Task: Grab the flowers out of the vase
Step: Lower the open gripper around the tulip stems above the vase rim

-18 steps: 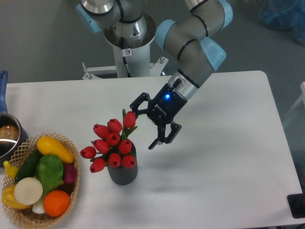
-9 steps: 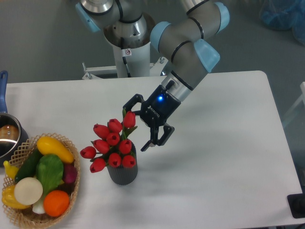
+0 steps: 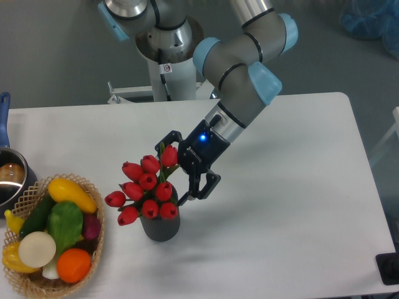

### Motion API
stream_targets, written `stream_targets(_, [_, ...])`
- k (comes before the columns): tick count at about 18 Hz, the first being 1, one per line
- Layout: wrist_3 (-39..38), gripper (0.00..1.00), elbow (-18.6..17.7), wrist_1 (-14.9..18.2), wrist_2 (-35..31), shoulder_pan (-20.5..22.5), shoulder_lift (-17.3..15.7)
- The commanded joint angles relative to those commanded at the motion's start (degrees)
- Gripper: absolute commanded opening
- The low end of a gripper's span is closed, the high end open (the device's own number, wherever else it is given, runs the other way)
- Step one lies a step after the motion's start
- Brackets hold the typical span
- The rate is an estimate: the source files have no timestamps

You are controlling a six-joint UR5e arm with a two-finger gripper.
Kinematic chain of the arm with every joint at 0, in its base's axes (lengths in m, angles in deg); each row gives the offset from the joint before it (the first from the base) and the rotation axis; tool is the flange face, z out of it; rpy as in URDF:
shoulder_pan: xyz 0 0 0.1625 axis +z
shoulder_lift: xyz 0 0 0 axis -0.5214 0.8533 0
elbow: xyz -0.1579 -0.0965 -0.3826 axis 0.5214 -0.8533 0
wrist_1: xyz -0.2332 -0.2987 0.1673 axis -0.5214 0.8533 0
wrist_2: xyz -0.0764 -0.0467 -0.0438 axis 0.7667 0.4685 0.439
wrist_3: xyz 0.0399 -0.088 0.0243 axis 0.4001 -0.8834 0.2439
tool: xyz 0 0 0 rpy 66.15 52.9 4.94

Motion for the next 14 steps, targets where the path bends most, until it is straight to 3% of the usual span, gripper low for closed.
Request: stream_targets(14, [0.09, 1.0, 0.62, -0.44, 1.14, -1.76, 1.5])
